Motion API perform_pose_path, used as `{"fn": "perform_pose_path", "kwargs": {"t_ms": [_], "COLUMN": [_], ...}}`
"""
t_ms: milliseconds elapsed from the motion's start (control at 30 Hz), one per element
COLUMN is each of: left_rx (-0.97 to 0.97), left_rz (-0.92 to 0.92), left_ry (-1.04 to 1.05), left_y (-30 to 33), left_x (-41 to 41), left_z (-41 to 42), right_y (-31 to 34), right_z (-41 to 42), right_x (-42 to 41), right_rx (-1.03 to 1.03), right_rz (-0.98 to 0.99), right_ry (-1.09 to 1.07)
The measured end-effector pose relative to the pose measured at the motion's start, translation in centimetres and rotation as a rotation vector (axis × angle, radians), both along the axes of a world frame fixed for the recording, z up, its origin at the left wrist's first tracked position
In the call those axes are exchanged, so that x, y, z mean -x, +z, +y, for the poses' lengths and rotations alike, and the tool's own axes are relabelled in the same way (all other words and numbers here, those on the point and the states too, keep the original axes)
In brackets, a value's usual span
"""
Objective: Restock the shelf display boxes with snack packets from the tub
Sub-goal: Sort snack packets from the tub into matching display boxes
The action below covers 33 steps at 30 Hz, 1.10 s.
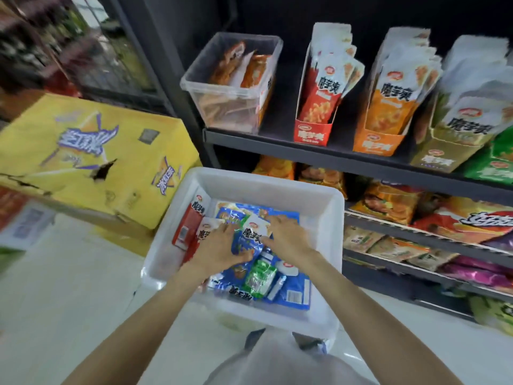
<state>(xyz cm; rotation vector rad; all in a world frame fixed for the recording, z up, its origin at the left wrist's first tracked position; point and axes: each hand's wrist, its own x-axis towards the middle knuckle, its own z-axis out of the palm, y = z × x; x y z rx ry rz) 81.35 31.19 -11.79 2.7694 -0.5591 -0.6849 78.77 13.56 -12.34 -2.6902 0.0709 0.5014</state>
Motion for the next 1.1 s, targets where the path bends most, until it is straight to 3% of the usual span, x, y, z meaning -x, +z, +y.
{"fn": "perform_pose_path", "kwargs": {"t_ms": [167,300,433,600,800,900,1000,1100], "left_rx": [0.039,0.064,0.290,0.531,0.714,0.726,0.776,0.817], "left_rz": [0.106,0.065,0.021,-0.101,-0.206,-0.225,-0.301,-0.419], "left_ry": [-0.018,-0.026,0.045,0.005,-0.260,-0.343,-0.346,-0.341], "left_y": [-0.9,-1.2,-0.6,3.3,7.8,8.3,8.3,9.0], "left_x": [-1.3,-1.9,-2.3,-2.9,0.0,1.8,3.2,4.5], "left_z": [0.0,0.7,2.1,1.7,-4.6,-9.6,-15.5,-21.2], "right_y": [-1.3,-1.0,0.6,4.8,8.6,9.8,10.4,11.5], "right_z": [1.6,1.9,1.4,-0.9,-6.1,-9.8,-15.1,-21.1], "right_x": [-0.9,-0.6,0.2,2.6,7.5,10.7,14.1,17.4], "right_rx": [-0.035,-0.167,-0.278,-0.830,-1.095,-1.023,-0.704,-0.520], "right_rz": [0.031,-0.141,-0.277,-0.289,-0.359,-0.498,-0.729,-0.917], "right_ry": [-0.167,-0.277,-0.366,-0.584,-0.636,-0.699,-0.812,-0.928]}}
